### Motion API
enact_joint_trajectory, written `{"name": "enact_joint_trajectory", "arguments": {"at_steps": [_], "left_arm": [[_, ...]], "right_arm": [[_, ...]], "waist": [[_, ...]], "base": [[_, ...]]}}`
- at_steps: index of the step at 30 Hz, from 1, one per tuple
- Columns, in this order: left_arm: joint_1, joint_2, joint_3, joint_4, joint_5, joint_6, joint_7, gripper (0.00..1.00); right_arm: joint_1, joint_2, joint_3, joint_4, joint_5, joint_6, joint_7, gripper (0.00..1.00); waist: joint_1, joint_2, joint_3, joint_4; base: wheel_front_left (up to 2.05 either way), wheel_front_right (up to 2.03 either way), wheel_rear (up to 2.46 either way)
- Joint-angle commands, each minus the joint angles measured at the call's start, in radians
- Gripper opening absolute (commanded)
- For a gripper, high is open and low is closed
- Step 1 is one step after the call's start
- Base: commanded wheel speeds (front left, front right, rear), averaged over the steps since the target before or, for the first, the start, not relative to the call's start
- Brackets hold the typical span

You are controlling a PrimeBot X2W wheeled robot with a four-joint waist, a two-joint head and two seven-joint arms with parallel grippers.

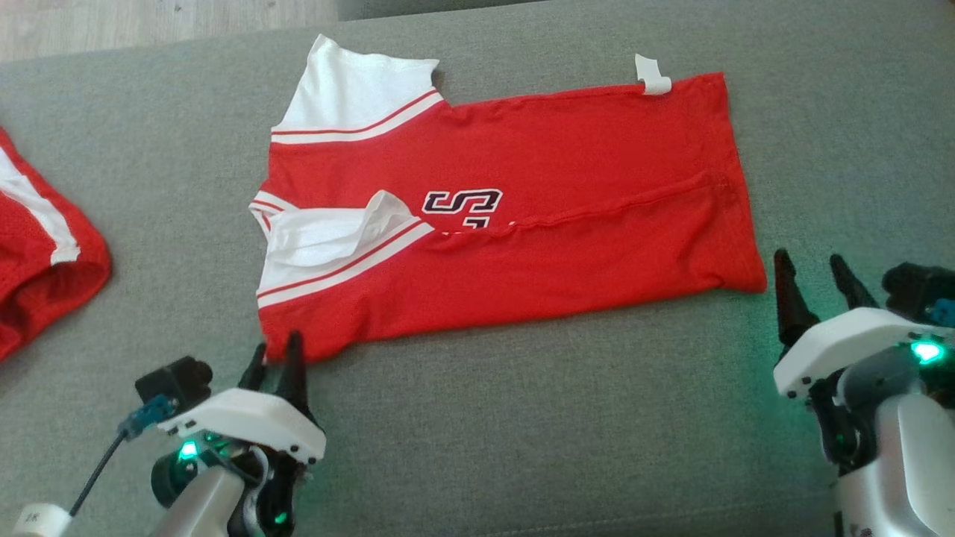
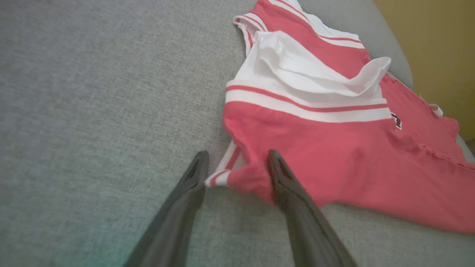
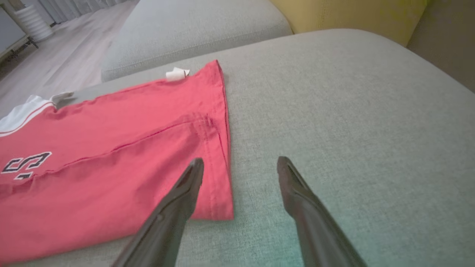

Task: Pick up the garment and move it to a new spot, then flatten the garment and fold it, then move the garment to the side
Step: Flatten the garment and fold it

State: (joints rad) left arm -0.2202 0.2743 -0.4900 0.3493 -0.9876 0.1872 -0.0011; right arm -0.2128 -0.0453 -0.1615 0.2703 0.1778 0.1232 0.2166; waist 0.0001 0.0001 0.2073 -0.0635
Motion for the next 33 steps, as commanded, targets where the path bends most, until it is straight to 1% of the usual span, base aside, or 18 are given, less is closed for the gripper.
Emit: {"name": "enact_joint_trajectory", "arguments": {"at_steps": [1,2,8,16,17,18,20,22,23,26,28,30,33], "left_arm": [[-0.025,0.006,0.021,-0.009,-0.008,-0.004,0.005,0.3],[-0.027,0.005,0.018,-0.008,-0.007,-0.006,0.006,0.0],[-0.033,0.012,0.018,-0.032,0.012,-0.012,-0.028,0.0],[-0.027,0.038,0.025,-0.118,0.033,0.002,-0.049,0.0],[-0.027,0.042,0.026,-0.129,0.034,0.004,-0.048,0.0],[-0.027,0.045,0.026,-0.141,0.036,0.008,-0.046,0.0],[-0.027,0.054,0.027,-0.163,0.04,0.014,-0.043,0.0],[-0.026,0.065,0.032,-0.189,0.043,0.021,-0.041,0.0],[-0.024,0.073,0.034,-0.203,0.044,0.025,-0.04,0.0],[-0.009,0.103,0.038,-0.258,0.052,0.037,-0.026,0.0],[0.012,0.131,0.036,-0.305,0.059,0.049,-0.01,0.0],[0.043,0.16,0.033,-0.361,0.063,0.064,0.012,0.0],[0.104,0.2,0.026,-0.451,0.067,0.102,0.049,0.0]], "right_arm": [[-0.018,-0.005,0.03,-0.025,0.007,0.008,0.005,1.0],[-0.02,-0.005,0.03,-0.014,0.007,0.008,0.009,1.0],[-0.043,-0.005,0.025,0.081,0.008,0.008,0.035,1.0],[-0.114,-0.005,0.028,0.241,0.08,0.008,0.021,1.0],[-0.124,-0.005,0.03,0.266,0.087,0.008,0.021,0.82],[-0.133,-0.005,0.032,0.289,0.088,0.008,0.019,0.49],[-0.151,-0.005,0.034,0.325,0.09,0.008,0.003,0.33],[-0.166,-0.005,0.045,0.348,0.108,0.008,-0.016,0.08],[-0.171,-0.005,0.05,0.354,0.114,0.008,-0.026,0.0],[-0.162,-0.005,0.058,0.342,0.112,0.008,-0.057,0.0],[-0.134,-0.005,0.062,0.31,0.105,0.008,-0.068,0.0],[-0.087,-0.005,0.065,0.259,0.104,0.008,-0.066,0.0],[0.007,-0.005,0.063,0.159,0.105,0.008,-0.049,0.0]], "waist": [[-0.0001,-0.0001,0.0,0.0],[-0.0001,-0.0001,-0.001,0.001],[-0.0001,-0.0001,-0.01,0.019],[-0.0001,-0.0001,-0.017,0.049],[-0.0001,-0.0001,-0.019,0.052],[-0.0001,-0.0001,-0.02,0.056],[-0.0001,-0.0001,-0.025,0.06],[-0.0001,-0.0001,-0.031,0.062],[-0.0001,-0.0001,-0.036,0.061],[-0.0001,-0.0001,-0.054,0.06],[-0.0001,-0.0001,-0.067,0.057],[-0.0001,-0.0001,-0.077,0.054],[-0.0001,-0.0001,-0.087,0.049]], "base": [[0.0,0.0,0.0],[0.0,0.0,0.0],[0.0,0.0,0.0],[0.0,0.0,0.0],[0.0,0.0,0.0],[0.0,0.0,0.0],[0.0,0.0,0.0],[0.0,0.0,0.0],[0.0,0.0,0.0],[0.0,0.0,0.0],[0.0,0.0,0.0],[0.0,0.0,0.0],[0.0,0.0,0.0]]}}
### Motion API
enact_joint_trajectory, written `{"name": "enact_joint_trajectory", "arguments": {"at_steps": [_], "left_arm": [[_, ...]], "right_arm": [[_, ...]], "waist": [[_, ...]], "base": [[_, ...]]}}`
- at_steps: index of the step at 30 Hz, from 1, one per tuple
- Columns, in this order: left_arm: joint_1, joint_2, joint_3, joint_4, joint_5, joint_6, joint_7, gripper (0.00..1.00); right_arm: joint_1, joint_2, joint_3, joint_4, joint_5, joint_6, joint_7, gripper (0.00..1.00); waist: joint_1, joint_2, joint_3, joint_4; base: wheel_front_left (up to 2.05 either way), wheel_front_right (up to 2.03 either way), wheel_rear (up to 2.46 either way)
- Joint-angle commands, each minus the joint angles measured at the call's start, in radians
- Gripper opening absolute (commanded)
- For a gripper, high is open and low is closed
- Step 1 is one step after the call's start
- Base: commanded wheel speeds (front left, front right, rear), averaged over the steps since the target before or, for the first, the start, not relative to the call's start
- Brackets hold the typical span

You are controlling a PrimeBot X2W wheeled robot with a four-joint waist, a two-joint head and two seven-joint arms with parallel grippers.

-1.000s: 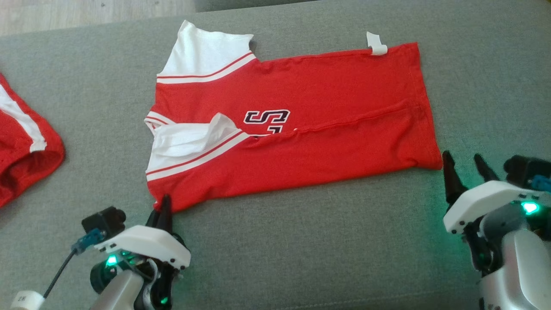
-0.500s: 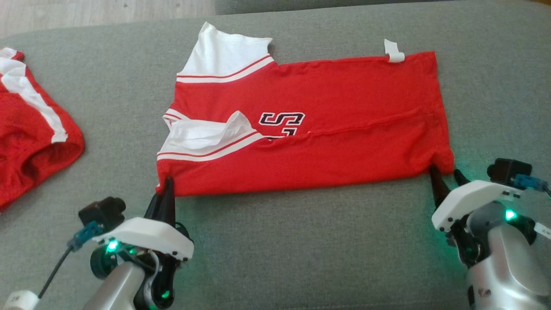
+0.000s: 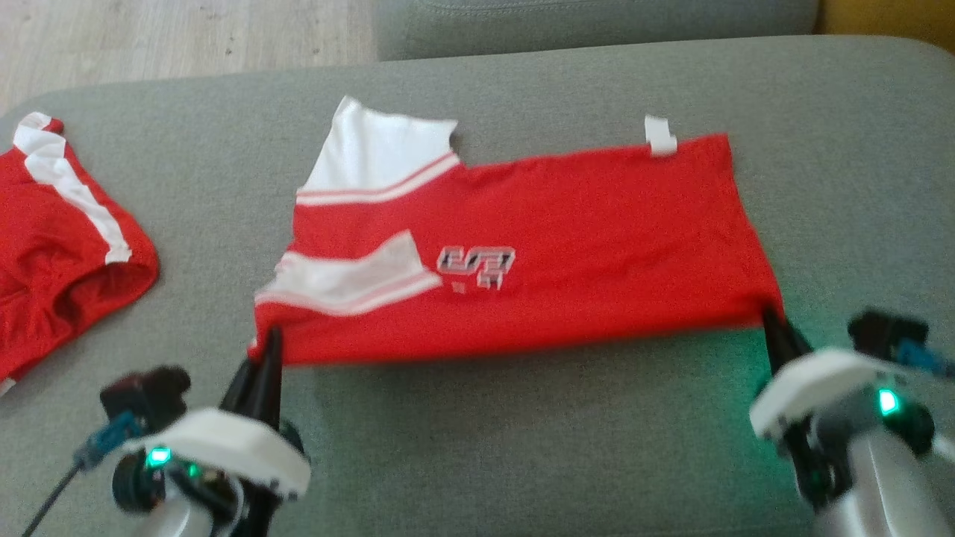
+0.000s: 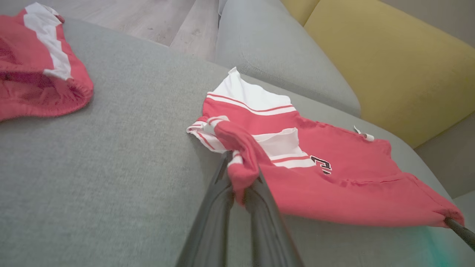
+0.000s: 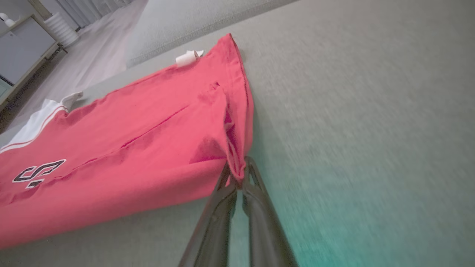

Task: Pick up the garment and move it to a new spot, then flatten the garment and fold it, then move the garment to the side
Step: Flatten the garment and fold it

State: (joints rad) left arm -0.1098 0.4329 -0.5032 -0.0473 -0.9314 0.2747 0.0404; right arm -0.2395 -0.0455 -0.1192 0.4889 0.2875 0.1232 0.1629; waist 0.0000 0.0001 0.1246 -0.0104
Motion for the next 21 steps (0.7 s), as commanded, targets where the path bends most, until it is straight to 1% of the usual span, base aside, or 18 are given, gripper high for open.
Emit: {"name": "enact_joint_trajectory", "arguments": {"at_steps": [1,3,5,9,10,11,12,13,14,15,16,19,21], "left_arm": [[-0.006,0.041,0.039,-0.054,0.011,0.015,0.008,0.0],[0.038,0.064,0.037,-0.095,0.006,0.037,0.03,0.0],[0.079,0.073,0.034,-0.12,-0.001,0.056,0.043,0.0],[0.133,0.068,0.013,-0.121,-0.01,0.077,0.057,0.0],[0.139,0.061,0.007,-0.115,-0.013,0.077,0.057,0.0],[0.142,0.054,0.002,-0.106,-0.014,0.076,0.055,0.0],[0.144,0.047,-0.003,-0.095,-0.017,0.074,0.054,0.0],[0.144,0.04,-0.007,-0.084,-0.018,0.072,0.053,0.0],[0.144,0.035,-0.01,-0.073,-0.016,0.071,0.049,0.13],[0.141,0.034,-0.013,-0.063,-0.011,0.07,0.044,0.42],[0.139,0.033,-0.014,-0.055,-0.007,0.068,0.04,1.0],[0.121,0.041,-0.004,-0.045,0.002,0.064,0.028,1.0],[0.089,0.065,0.006,-0.051,0.018,0.058,0.029,1.0]], "right_arm": [[0.034,-0.005,0.021,-0.06,-0.005,0.008,0.004,0.0],[0.105,-0.005,0.01,-0.131,-0.01,0.008,0.023,0.0],[0.169,-0.005,-0.003,-0.194,-0.017,0.008,0.042,0.0],[0.253,-0.005,-0.019,-0.278,-0.001,0.008,0.07,0.0],[0.265,-0.005,-0.022,-0.292,-0.004,0.008,0.072,0.03],[0.273,-0.005,-0.023,-0.305,-0.006,0.008,0.074,0.16],[0.279,-0.005,-0.024,-0.316,-0.004,0.008,0.076,0.42],[0.284,-0.005,-0.024,-0.325,-0.001,0.008,0.077,0.77],[0.287,-0.005,-0.024,-0.333,-0.001,0.008,0.077,1.0],[0.291,-0.005,-0.024,-0.341,-0.002,0.008,0.077,1.0],[0.294,-0.005,-0.024,-0.348,-0.003,0.008,0.077,1.0],[0.298,-0.005,-0.033,-0.378,-0.007,0.008,0.075,1.0],[0.294,-0.005,-0.04,-0.402,-0.013,0.008,0.075,1.0]], "waist": [[0.0,-0.0001,-0.005,-0.004],[0.0,-0.0001,-0.008,-0.007],[0.0,-0.0001,-0.008,-0.012],[0.0,-0.0001,0.0,-0.024],[0.0,-0.0001,0.002,-0.027],[0.0,-0.0001,0.005,-0.03],[0.0,-0.0001,0.008,-0.032],[0.0,-0.0001,0.01,-0.034],[0.0,-0.0001,0.012,-0.036],[0.0,-0.0001,0.014,-0.038],[0.0,-0.0001,0.016,-0.04],[0.0,-0.0001,0.023,-0.044],[0.0,-0.0001,0.031,-0.046]], "base": [[0.0,0.0,0.0],[0.0,0.0,0.0],[0.0,0.0,0.0],[0.0,0.0,0.0],[0.0,0.0,0.0],[0.0,0.0,0.0],[0.0,0.0,0.0],[0.0,0.0,0.0],[0.0,0.0,0.0],[0.0,0.0,0.0],[0.0,0.0,0.0],[0.0,0.0,0.0],[0.0,0.0,0.0]]}}
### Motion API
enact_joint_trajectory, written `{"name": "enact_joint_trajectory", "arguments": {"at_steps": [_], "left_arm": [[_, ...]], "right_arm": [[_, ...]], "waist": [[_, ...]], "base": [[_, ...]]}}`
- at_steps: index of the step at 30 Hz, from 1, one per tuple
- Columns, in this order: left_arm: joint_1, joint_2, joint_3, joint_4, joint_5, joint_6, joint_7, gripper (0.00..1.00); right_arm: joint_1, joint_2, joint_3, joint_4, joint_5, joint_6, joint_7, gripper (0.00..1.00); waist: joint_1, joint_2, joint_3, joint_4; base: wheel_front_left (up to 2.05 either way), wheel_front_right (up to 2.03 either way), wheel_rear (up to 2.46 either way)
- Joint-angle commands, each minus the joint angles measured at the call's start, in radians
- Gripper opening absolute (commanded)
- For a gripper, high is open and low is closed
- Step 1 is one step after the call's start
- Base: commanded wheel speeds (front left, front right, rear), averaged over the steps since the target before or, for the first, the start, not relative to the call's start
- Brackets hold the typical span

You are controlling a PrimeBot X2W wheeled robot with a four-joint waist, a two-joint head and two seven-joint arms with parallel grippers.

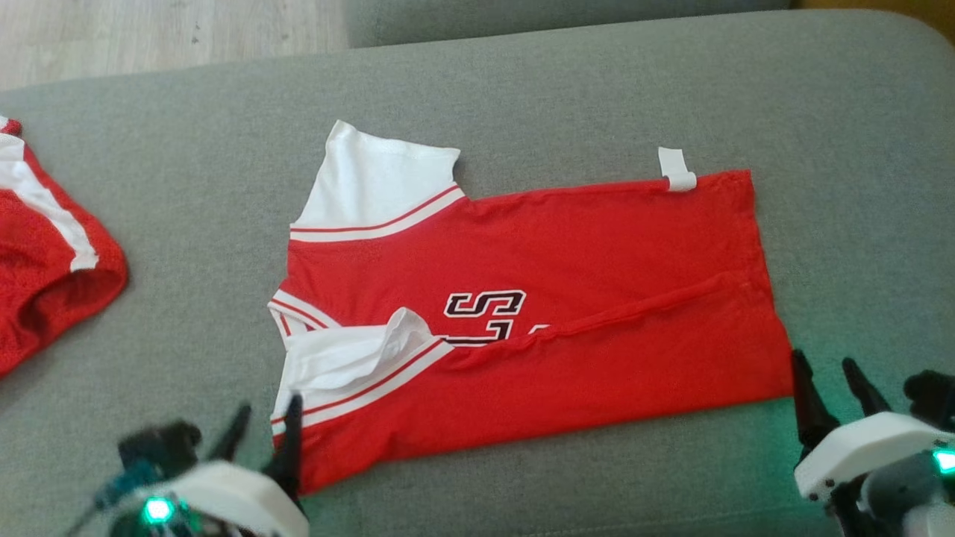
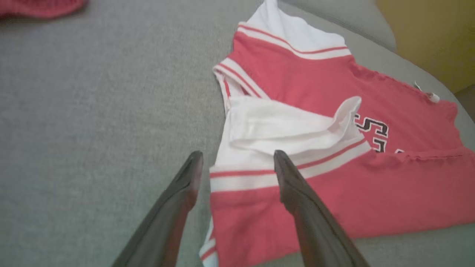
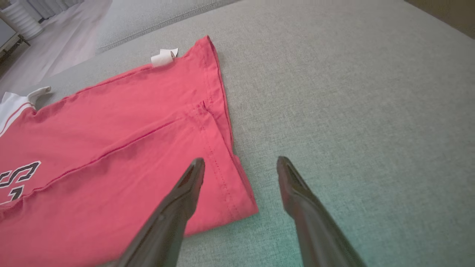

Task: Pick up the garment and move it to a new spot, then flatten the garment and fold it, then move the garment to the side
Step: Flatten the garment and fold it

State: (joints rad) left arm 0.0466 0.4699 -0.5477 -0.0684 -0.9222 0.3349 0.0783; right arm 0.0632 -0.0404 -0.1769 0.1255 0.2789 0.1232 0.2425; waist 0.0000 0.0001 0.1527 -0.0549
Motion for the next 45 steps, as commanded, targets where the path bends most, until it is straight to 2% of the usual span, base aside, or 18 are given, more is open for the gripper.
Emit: {"name": "enact_joint_trajectory", "arguments": {"at_steps": [1,6,9,13,17,22,31,35,36,37,38,39,40,45], "left_arm": [[-0.092,0.043,0.057,-0.035,0.019,-0.007,-0.005,1.0],[-0.304,0.134,0.079,-0.065,0.087,-0.037,0.069,1.0],[-0.482,0.175,0.081,-0.053,0.123,-0.073,0.14,1.0],[-0.702,0.204,0.058,0.03,0.155,-0.14,0.252,1.0],[-0.873,0.208,0.011,0.17,0.171,-0.204,0.378,1.0],[-0.94,0.212,-0.018,0.28,0.176,-0.236,0.452,1.0],[-0.973,0.247,-0.009,0.362,0.171,-0.241,0.488,1.0],[-0.976,0.242,-0.013,0.371,0.155,-0.254,0.504,1.0],[-0.977,0.239,-0.016,0.368,0.152,-0.259,0.508,0.91],[-0.977,0.236,-0.021,0.363,0.15,-0.266,0.512,0.64],[-0.977,0.233,-0.026,0.359,0.149,-0.272,0.513,0.45],[-0.977,0.23,-0.03,0.355,0.15,-0.275,0.513,0.31],[-0.978,0.227,-0.034,0.351,0.15,-0.279,0.512,0.0],[-0.984,0.216,-0.034,0.328,0.163,-0.288,0.463,0.0]], "right_arm": [[-0.014,-0.01,0.014,-0.052,-0.006,0.008,-0.005,1.0],[-0.078,-0.01,0.018,-0.119,-0.023,0.008,0.004,1.0],[-0.139,-0.01,0.043,-0.152,-0.04,0.008,0.02,1.0],[-0.241,-0.01,0.098,-0.173,-0.062,0.008,0.036,1.0],[-0.349,-0.01,0.159,-0.169,-0.064,0.008,0.036,1.0],[-0.409,-0.01,0.201,-0.157,-0.057,0.008,0.025,1.0],[-0.456,-0.01,0.235,-0.151,-0.035,0.008,-0.004,1.0],[-0.465,-0.01,0.238,-0.144,-0.032,0.008,-0.015,1.0],[-0.467,-0.01,0.236,-0.141,-0.032,0.008,-0.016,1.0],[-0.47,-0.01,0.235,-0.138,-0.033,0.008,-0.015,1.0],[-0.474,-0.01,0.235,-0.133,-0.035,0.008,-0.012,1.0],[-0.481,-0.01,0.235,-0.127,-0.04,0.008,-0.009,1.0],[-0.49,-0.01,0.237,-0.119,-0.044,0.008,-0.003,1.0],[-0.556,-0.01,0.245,-0.053,-0.096,0.008,0.048,1.0]], "waist": [[0.0,-0.0001,0.008,-0.002],[0.0,-0.0001,0.052,-0.014],[0.0,-0.0001,0.092,-0.033],[0.0,-0.0001,0.153,-0.081],[0.0,-0.0001,0.231,-0.138],[0.0,-0.0001,0.299,-0.178],[0.0,-0.0001,0.379,-0.227],[0.0,-0.0001,0.389,-0.232],[0.0,-0.0001,0.39,-0.231],[0.0,-0.0001,0.391,-0.229],[0.0,-0.0001,0.391,-0.226],[0.0,-0.0001,0.39,-0.223],[0.0,-0.0001,0.389,-0.22],[0.0,-0.0001,0.373,-0.191]], "base": [[0.0,0.0,0.0],[0.0,0.0,0.0],[0.0,0.0,0.0],[0.0,0.0,0.0],[0.0,0.0,0.0],[0.0,0.0,0.0],[0.0,0.0,0.0],[0.0,0.0,0.0],[0.0,0.0,0.0],[0.0,0.0,0.0],[0.0,0.0,0.0],[0.0,0.0,0.0],[0.0,0.0,0.0],[0.0,0.0,0.0]]}}
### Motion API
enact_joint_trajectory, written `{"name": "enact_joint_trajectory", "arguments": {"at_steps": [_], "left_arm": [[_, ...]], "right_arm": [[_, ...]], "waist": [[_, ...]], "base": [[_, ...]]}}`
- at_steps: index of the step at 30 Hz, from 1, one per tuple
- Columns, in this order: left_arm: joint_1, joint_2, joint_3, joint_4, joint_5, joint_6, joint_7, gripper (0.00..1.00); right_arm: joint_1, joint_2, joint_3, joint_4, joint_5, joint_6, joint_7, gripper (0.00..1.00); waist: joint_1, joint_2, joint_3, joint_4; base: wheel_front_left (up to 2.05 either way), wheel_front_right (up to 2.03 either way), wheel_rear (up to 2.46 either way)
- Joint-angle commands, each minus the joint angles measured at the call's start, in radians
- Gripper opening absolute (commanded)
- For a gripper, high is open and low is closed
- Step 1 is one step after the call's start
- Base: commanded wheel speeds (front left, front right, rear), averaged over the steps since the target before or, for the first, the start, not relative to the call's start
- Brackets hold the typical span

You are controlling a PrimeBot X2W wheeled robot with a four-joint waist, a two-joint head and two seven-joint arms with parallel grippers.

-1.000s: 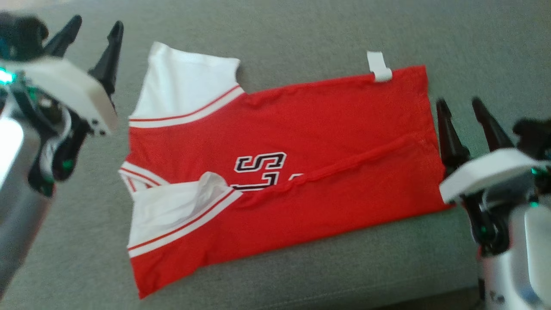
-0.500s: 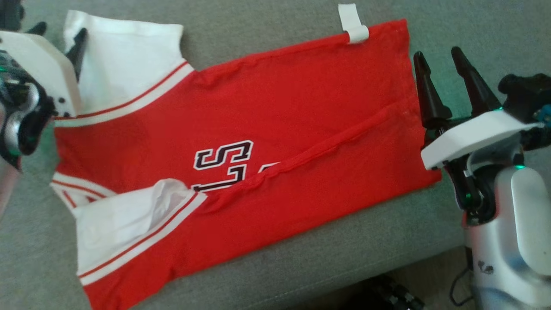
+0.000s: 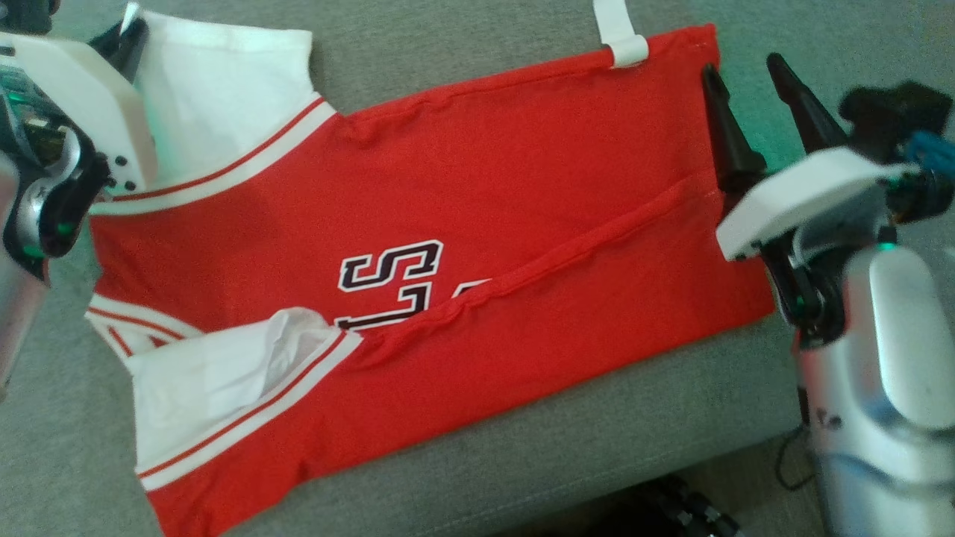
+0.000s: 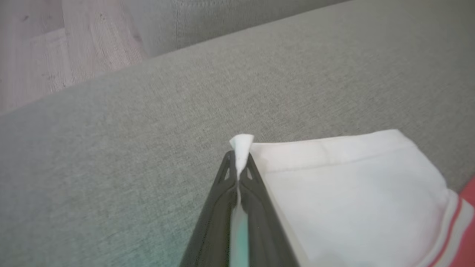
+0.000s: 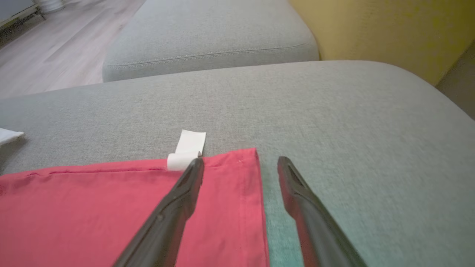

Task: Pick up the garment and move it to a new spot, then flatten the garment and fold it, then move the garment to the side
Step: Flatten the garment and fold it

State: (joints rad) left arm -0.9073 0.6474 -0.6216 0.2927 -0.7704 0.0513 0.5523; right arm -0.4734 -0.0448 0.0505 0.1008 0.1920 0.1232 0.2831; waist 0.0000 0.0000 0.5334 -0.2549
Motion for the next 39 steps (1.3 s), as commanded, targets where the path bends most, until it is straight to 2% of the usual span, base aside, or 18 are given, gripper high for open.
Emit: {"name": "enact_joint_trajectory", "arguments": {"at_steps": [1,5,12,20,21,22,23,24,26,27,29,33,39], "left_arm": [[-0.03,0.036,0.039,-0.038,0.018,-0.007,-0.029,0.0],[-0.022,0.019,0.031,-0.068,0.031,-0.02,-0.086,0.0],[0.003,-0.017,0.022,-0.138,0.032,-0.026,-0.152,0.0],[0.025,-0.031,0.009,-0.206,0.033,-0.022,-0.173,0.0],[0.028,-0.03,0.009,-0.215,0.032,-0.021,-0.173,0.0],[0.031,-0.028,0.008,-0.224,0.031,-0.02,-0.172,0.0],[0.034,-0.027,0.007,-0.232,0.03,-0.02,-0.171,0.0],[0.034,-0.027,0.007,-0.232,0.03,-0.02,-0.171,0.0],[0.04,-0.023,0.008,-0.245,0.028,-0.017,-0.171,0.0],[0.044,-0.021,0.008,-0.25,0.027,-0.016,-0.172,0.0],[0.052,-0.018,0.011,-0.257,0.022,-0.012,-0.175,0.0],[0.073,-0.014,0.021,-0.262,0.013,-0.002,-0.191,0.0],[0.136,-0.018,0.034,-0.267,-0.009,0.004,-0.246,0.0]], "right_arm": [[-0.034,-0.006,0.018,-0.009,-0.023,0.008,0.024,1.0],[-0.097,-0.028,0.006,0.074,-0.052,0.008,0.1,1.0],[-0.188,-0.092,-0.054,0.199,-0.094,0.008,0.169,1.0],[-0.25,-0.121,-0.064,0.331,-0.066,0.008,0.22,1.0],[-0.258,-0.125,-0.06,0.344,-0.06,0.008,0.224,0.86],[-0.263,-0.13,-0.053,0.354,-0.055,0.008,0.227,0.59],[-0.268,-0.134,-0.043,0.361,-0.048,0.008,0.227,0.49],[-0.268,-0.134,-0.043,0.361,-0.048,0.008,0.227,0.49],[-0.277,-0.141,-0.028,0.375,-0.032,0.008,0.227,0.41],[-0.28,-0.146,-0.018,0.382,-0.027,0.008,0.229,0.31],[-0.286,-0.154,-0.004,0.394,-0.017,0.008,0.227,0.0],[-0.292,-0.159,0.009,0.408,0.002,0.008,0.201,0.0],[-0.26,-0.166,0.011,0.417,0.011,0.008,0.097,0.0]], "waist": [[0.0,0.0,-0.013,0.017],[0.0,0.0,-0.033,0.054],[0.0,0.0,-0.047,0.119],[0.0,0.0,-0.047,0.157],[0.0,0.0,-0.046,0.16],[0.0,0.0,-0.045,0.162],[0.0,0.0,-0.045,0.165],[0.0,0.0,-0.045,0.165],[0.0,0.0,-0.046,0.167],[0.0,0.0,-0.047,0.167],[0.0,0.0,-0.051,0.168],[0.0,0.0,-0.07,0.168],[0.0,0.0,-0.148,0.179]], "base": [[0.0,0.0,0.0],[0.0,0.0,0.0],[0.0,0.0,0.0],[0.0,0.0,0.0],[0.0,0.0,0.0],[0.0,0.0,0.0],[0.0,0.0,0.0],[0.0,0.0,0.0],[0.0,0.0,0.0],[0.0,0.0,0.0],[0.0,0.0,0.0],[0.0,0.0,0.0],[0.0,0.0,0.0]]}}
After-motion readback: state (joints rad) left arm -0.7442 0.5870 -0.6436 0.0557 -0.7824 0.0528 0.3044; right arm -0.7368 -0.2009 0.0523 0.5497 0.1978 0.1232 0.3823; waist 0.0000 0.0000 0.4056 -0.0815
